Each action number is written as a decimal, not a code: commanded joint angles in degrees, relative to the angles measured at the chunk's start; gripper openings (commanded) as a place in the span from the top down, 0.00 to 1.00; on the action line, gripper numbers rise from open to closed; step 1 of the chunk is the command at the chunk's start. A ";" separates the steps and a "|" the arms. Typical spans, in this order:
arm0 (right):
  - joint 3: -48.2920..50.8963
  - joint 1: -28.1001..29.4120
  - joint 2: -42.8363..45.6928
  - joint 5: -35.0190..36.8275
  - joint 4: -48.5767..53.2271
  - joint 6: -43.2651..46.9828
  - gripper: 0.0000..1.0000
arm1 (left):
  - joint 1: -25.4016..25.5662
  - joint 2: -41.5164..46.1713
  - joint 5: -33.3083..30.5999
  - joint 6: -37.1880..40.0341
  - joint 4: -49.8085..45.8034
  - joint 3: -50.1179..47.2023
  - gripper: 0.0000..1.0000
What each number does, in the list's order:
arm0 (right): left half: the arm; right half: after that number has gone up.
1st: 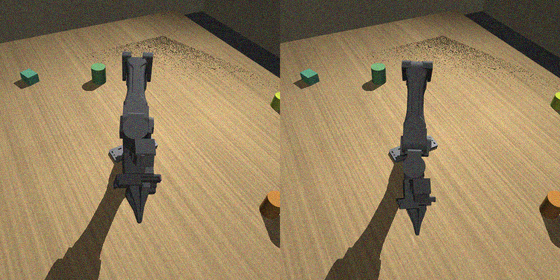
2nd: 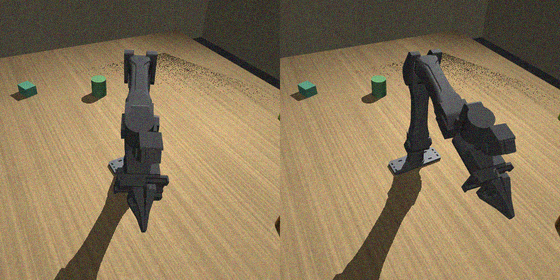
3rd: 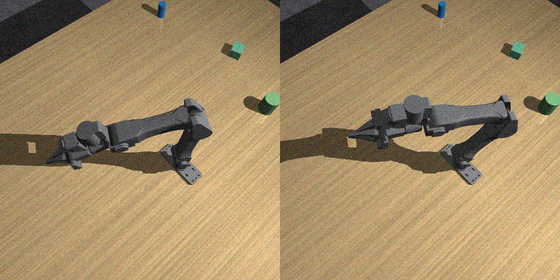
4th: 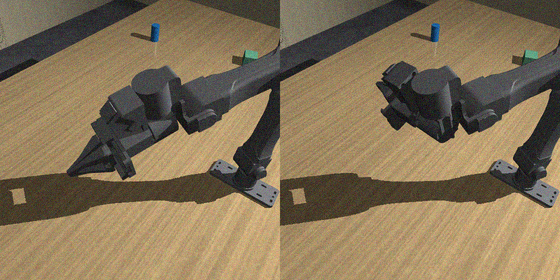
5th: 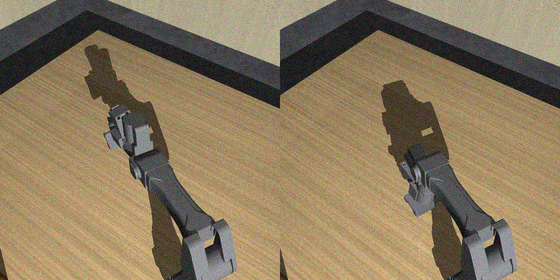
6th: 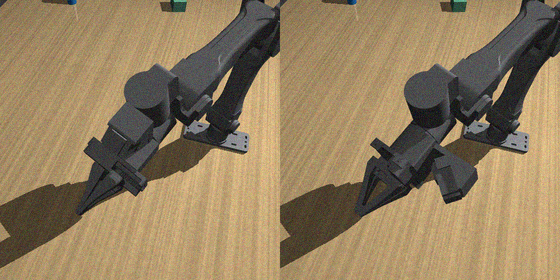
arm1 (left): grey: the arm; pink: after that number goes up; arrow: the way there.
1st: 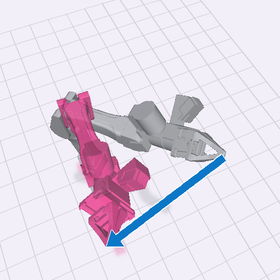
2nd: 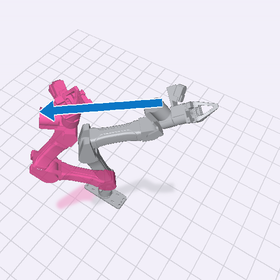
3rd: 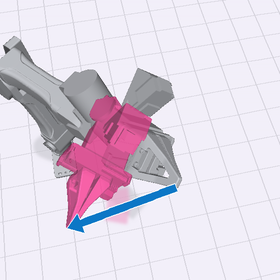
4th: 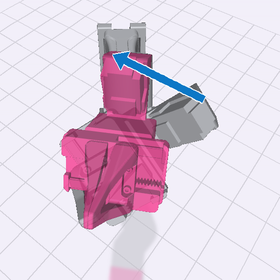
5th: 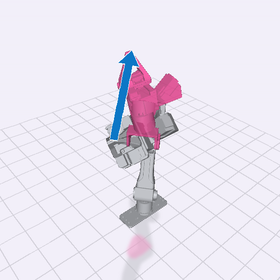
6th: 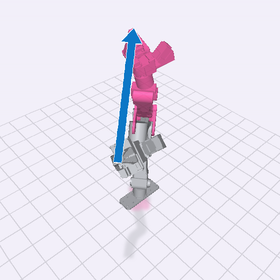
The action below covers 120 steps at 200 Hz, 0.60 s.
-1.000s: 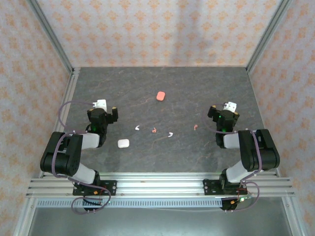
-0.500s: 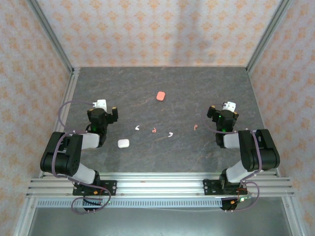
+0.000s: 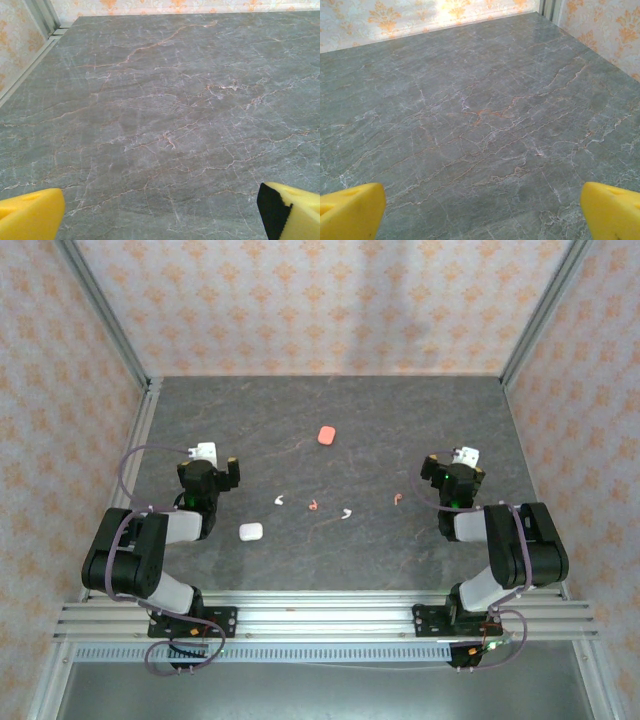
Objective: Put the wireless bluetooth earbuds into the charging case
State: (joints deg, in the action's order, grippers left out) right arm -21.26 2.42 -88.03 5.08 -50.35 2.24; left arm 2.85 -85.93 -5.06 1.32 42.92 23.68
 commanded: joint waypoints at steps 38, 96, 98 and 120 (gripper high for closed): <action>-1.16 -0.13 -0.61 -0.42 -0.01 0.58 0.01 | -0.22 0.13 -0.07 -0.55 -0.72 0.93 0.00; -1.27 -0.13 -0.57 -0.51 0.16 0.62 0.01 | -0.23 0.09 -0.12 -0.66 -0.73 1.02 0.00; -1.25 -0.13 -0.61 -0.56 0.16 0.58 0.01 | -0.22 0.07 -0.12 -0.65 -0.71 1.04 0.00; -0.84 -0.13 -0.44 -0.36 -0.48 0.68 0.01 | -0.22 0.06 -0.13 -0.68 -0.74 1.02 0.00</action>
State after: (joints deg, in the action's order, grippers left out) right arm -21.26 2.42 -88.03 5.08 -50.33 2.24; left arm 2.85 -85.93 -5.06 1.32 42.89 23.68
